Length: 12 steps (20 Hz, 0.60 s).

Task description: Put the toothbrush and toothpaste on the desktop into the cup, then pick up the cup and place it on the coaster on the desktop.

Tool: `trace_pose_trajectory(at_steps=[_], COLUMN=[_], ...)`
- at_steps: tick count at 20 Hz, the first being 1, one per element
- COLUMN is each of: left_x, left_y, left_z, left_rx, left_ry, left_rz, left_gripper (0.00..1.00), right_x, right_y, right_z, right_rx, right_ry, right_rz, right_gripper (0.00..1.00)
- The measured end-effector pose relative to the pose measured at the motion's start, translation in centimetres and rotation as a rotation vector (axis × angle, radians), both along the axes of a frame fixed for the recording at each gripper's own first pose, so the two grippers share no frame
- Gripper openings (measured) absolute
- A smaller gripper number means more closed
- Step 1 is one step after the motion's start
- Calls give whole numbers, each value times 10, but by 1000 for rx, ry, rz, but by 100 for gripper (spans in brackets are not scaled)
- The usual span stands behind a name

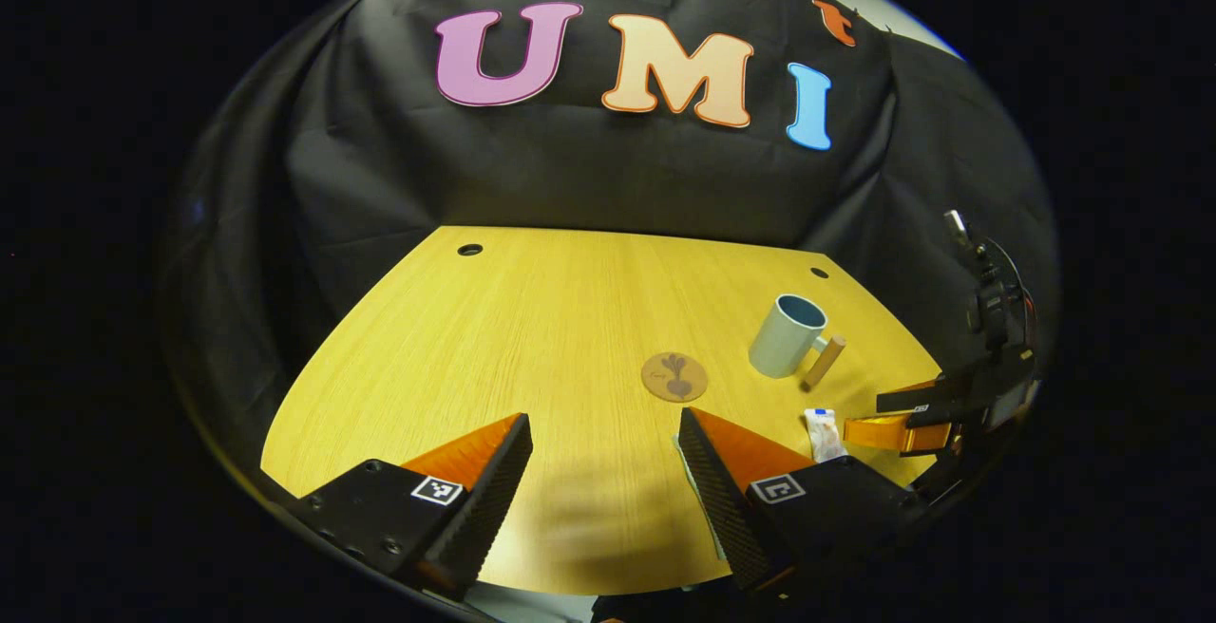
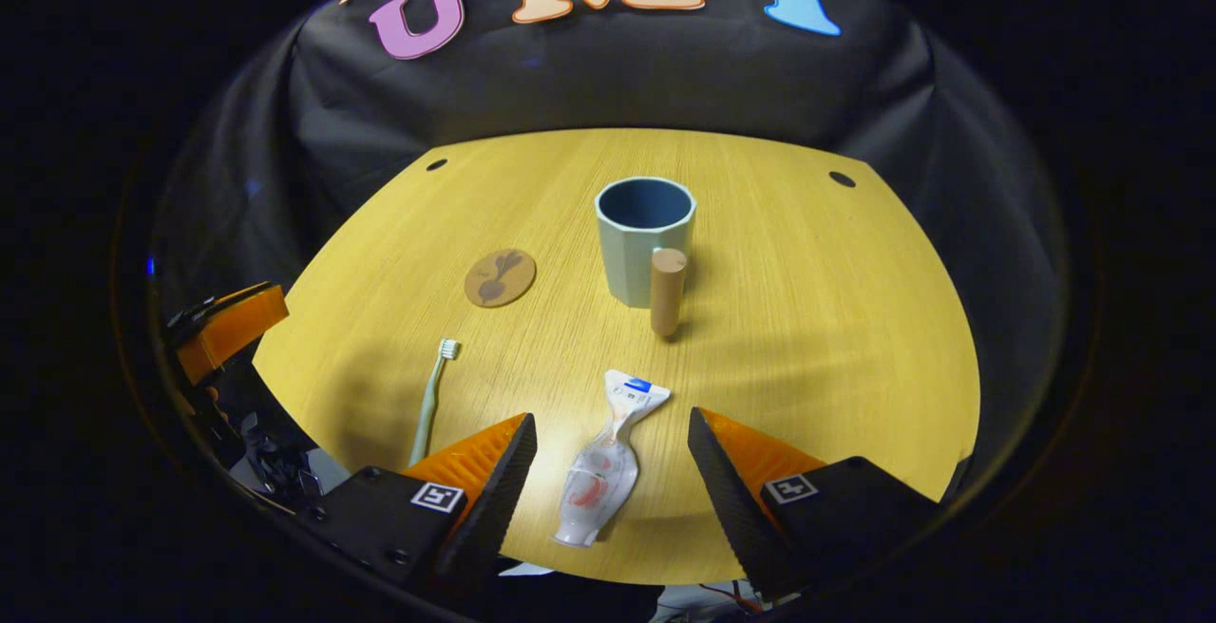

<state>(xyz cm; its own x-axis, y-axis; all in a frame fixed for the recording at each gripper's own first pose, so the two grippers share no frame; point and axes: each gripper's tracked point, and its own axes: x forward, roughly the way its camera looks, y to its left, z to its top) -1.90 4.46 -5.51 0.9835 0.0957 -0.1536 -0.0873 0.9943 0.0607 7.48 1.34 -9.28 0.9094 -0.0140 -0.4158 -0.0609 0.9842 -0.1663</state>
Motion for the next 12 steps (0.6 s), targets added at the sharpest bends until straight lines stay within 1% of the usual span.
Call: trace_pose_trajectory(at_steps=[1,2,4,5,6,8,9,10,11,12], left_x=[0,1,5,9,11,16,19,21,23,25], left_y=[2,2,4,3,2,0,0,-1,-1,-2], left_z=[0,1,-3,-2,-2,-2,-2,-2,-1,-2], left_rx=[1,1,4,-3,-9,-14,-13,-8,-5,-2], left_ry=[0,1,17,19,18,19,19,20,22,27], left_rz=[1,-3,-10,-15,-19,-27,-33,-34,-37,-42], left_gripper=[94,93,93,93,93,93,93,93,93,93], right_x=[5,10,22,26,29,34,34,36,38,40], right_y=[0,0,0,-2,-4,-7,-7,-8,-9,-10], right_z=[-3,-7,-12,-21,-25,-31,-33,-36,-38,-40], right_rx=[-5,-10,-6,-1,-1,13,26,39,52,63], right_ry=[18,37,70,100,116,137,149,156,163,167], right_rz=[-7,-17,-35,-53,-68,-100,-114,-128,-143,-154], right_gripper=[94,99,99,94,99,99,93,92,98,89])
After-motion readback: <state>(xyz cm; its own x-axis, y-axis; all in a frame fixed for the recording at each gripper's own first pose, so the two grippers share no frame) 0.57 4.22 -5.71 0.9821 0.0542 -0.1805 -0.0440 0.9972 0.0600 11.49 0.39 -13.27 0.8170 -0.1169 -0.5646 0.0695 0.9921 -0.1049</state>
